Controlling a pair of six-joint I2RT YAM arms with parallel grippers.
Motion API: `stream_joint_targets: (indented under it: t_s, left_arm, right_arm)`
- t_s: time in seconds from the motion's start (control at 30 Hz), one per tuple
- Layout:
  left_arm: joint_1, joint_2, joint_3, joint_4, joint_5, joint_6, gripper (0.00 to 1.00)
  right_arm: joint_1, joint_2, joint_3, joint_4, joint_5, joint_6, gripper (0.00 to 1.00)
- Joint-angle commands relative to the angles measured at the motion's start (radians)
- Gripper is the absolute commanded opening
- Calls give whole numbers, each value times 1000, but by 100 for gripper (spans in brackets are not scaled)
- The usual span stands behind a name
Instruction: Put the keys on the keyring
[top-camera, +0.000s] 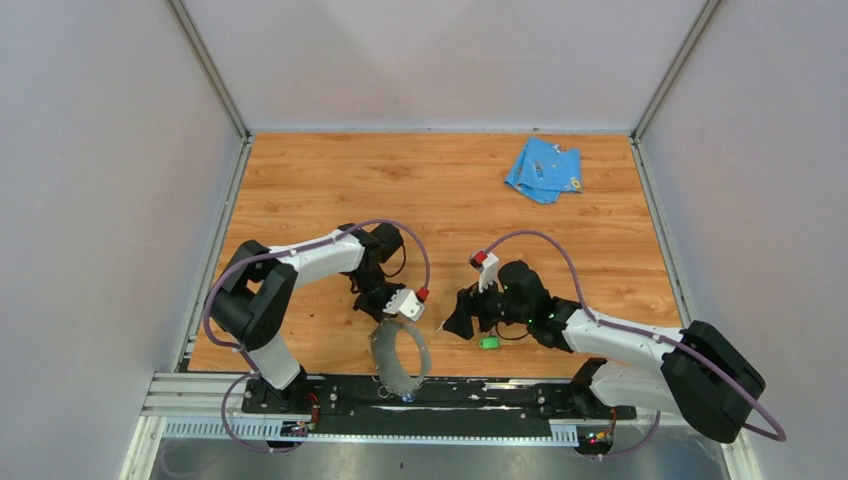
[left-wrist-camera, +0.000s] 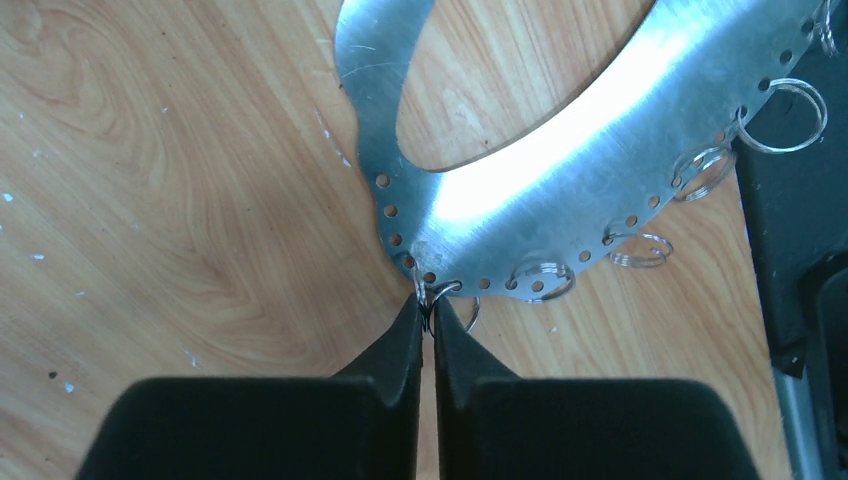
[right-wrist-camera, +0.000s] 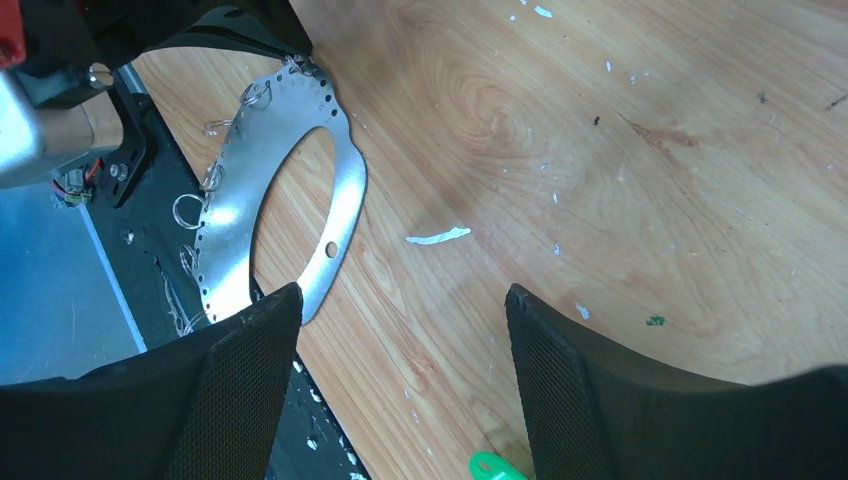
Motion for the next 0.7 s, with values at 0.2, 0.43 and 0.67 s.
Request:
stream_joint_targets:
  t_s: [0.2, 0.43, 0.67]
  left_arm:
    - [-11, -10, 81, 38, -1, -127, 0]
    - [-11, -217, 101, 18, 139, -87, 0]
    - [-21, -345, 104, 18, 229, -155, 0]
  right_arm:
    - [-31, -21, -8, 49, -83, 4, 78]
    - [-62, 23, 5, 195, -218, 13, 82]
    - [-71, 120, 42, 376, -329, 73, 84]
